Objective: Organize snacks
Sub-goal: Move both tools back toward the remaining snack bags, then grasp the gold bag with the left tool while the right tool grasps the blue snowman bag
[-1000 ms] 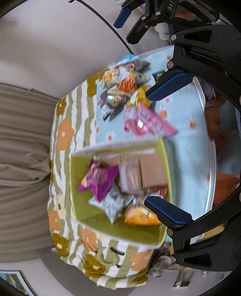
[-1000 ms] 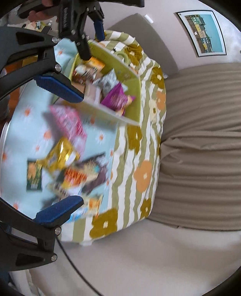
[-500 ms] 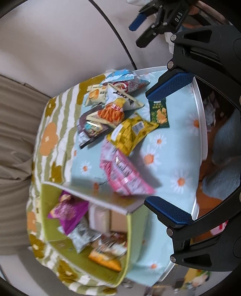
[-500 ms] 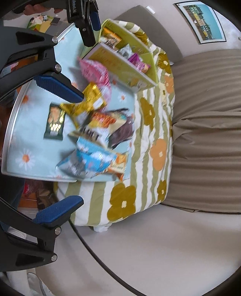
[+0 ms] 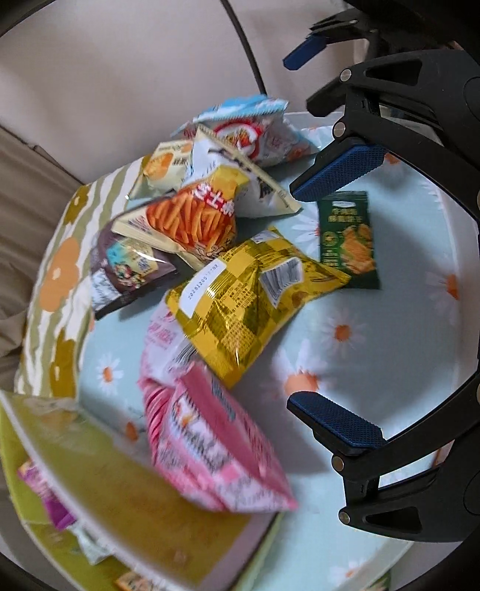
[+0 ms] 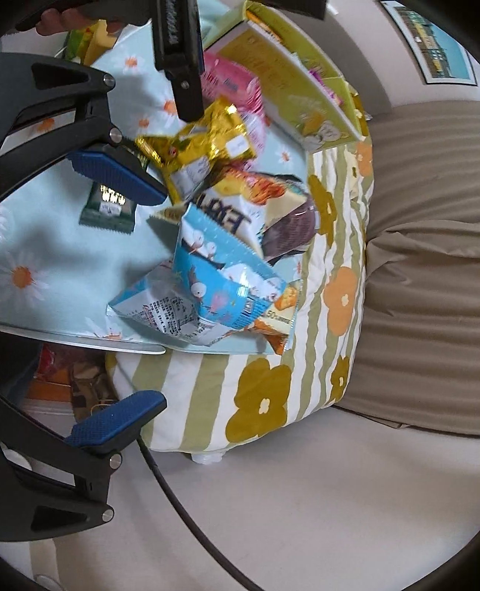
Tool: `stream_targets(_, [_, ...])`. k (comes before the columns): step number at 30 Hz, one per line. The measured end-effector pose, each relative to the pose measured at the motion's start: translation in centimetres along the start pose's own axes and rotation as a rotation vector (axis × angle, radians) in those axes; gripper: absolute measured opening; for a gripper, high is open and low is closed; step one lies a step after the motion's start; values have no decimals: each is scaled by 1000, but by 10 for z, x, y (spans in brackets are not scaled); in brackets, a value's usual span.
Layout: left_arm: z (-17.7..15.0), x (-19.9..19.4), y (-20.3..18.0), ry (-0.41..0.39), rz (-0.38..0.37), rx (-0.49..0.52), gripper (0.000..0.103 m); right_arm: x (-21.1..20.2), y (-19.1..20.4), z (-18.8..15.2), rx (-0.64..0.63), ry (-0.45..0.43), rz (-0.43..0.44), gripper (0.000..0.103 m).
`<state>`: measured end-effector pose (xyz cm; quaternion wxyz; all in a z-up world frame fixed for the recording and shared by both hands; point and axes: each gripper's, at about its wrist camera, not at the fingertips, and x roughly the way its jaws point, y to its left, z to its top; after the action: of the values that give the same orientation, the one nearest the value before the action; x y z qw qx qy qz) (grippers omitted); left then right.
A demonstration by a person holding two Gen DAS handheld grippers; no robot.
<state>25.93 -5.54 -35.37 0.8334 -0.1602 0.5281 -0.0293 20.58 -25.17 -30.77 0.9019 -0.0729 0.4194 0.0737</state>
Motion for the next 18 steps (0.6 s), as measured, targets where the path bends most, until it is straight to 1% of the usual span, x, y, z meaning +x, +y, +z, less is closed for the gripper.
stream_targets(6, [10, 22, -1, -1, 2, -10, 101, 24, 2, -2, -46, 5, -18, 100])
stream_targets(13, [16, 41, -4, 24, 5, 5, 93, 48, 0, -1, -107, 17, -48, 100])
stream_targets(15, [17, 44, -4, 28, 5, 7, 92, 54, 1, 1, -126, 18, -61, 100])
stream_targets(18, [20, 50, -4, 37, -1, 12, 84, 61, 3, 3, -157, 14, -68, 100])
